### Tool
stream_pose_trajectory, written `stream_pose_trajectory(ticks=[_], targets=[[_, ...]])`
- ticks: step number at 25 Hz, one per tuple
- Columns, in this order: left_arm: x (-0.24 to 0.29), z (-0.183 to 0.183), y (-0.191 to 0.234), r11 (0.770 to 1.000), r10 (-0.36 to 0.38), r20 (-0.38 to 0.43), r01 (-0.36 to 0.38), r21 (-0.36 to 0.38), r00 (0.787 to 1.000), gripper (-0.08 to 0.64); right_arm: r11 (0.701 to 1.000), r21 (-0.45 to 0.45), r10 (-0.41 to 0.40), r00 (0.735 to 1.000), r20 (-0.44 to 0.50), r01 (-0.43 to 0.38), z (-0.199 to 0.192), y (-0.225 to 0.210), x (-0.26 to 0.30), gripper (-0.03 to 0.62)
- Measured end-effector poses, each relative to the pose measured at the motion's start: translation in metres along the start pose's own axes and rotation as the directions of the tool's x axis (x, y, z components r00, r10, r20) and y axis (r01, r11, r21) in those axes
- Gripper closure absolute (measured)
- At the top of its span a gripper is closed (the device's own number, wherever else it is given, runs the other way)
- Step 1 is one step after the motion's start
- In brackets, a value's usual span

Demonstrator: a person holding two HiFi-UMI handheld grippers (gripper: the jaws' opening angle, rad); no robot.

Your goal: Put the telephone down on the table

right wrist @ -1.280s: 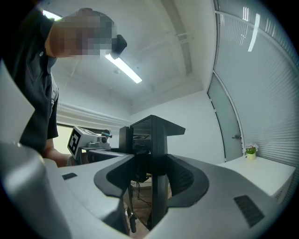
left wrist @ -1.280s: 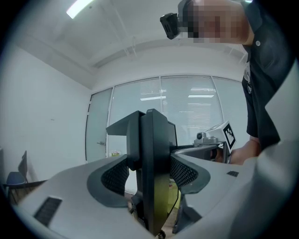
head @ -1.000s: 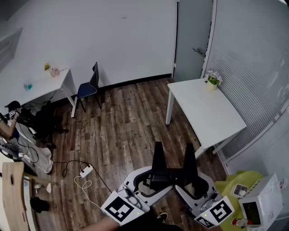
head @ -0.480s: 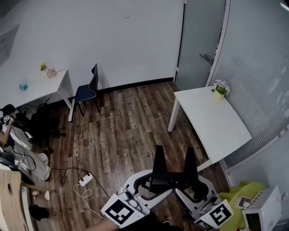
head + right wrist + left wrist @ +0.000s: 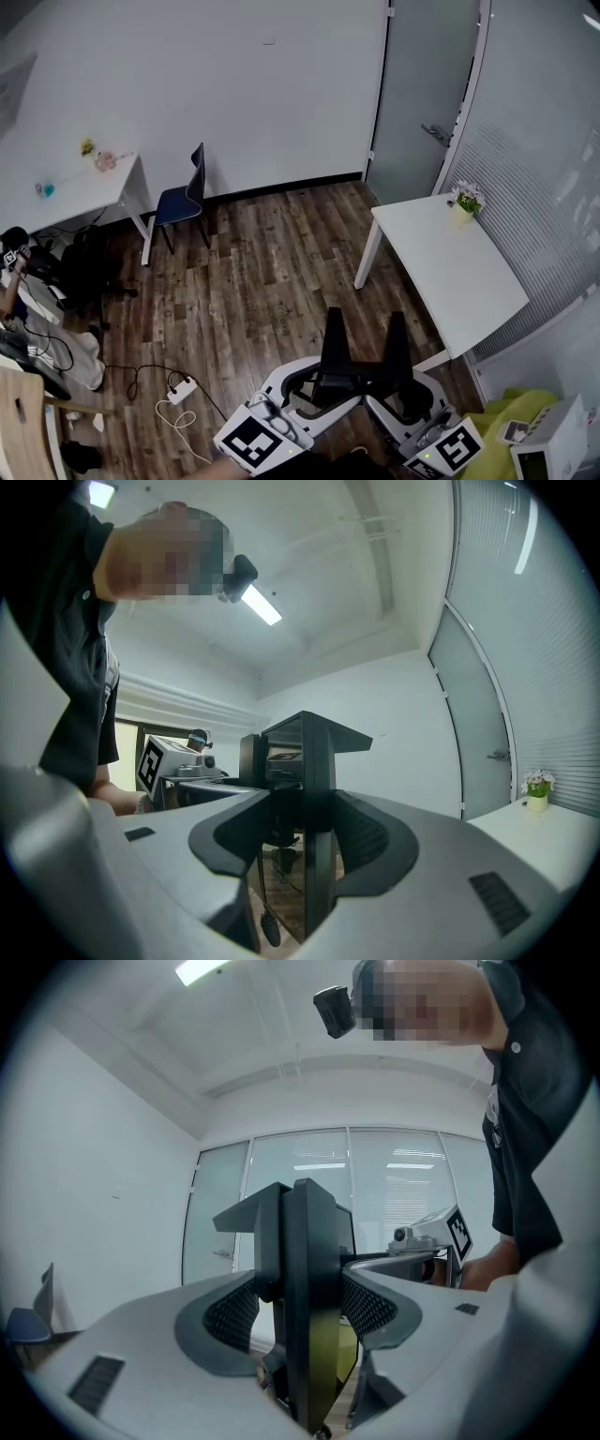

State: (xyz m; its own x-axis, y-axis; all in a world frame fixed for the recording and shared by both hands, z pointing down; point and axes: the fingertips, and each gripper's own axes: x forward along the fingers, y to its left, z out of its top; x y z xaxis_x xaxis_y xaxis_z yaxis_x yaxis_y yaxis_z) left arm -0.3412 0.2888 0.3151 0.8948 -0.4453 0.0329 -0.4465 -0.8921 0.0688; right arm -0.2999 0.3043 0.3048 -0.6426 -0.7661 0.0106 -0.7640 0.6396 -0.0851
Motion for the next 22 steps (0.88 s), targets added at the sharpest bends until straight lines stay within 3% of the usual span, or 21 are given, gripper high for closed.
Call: stream_pose_trajectory(ticks=[8,22], targets=[[-0.001,-0.003,0.033,0.999,0.040,0.007,-0.040,-0.014,0.999,0.279,0.999,0.002,0.040,0.999,0.010,-0.040,-0.002,-0.008,0.033,0.365],[0.088,0.013,0.121,0.993,0.114,-0.015,-0.113,0.033,0.993,0.279,0.991,0.014,0.129,0.991,0.031,-0.130,0.014,-0.116,0.101,0.365]])
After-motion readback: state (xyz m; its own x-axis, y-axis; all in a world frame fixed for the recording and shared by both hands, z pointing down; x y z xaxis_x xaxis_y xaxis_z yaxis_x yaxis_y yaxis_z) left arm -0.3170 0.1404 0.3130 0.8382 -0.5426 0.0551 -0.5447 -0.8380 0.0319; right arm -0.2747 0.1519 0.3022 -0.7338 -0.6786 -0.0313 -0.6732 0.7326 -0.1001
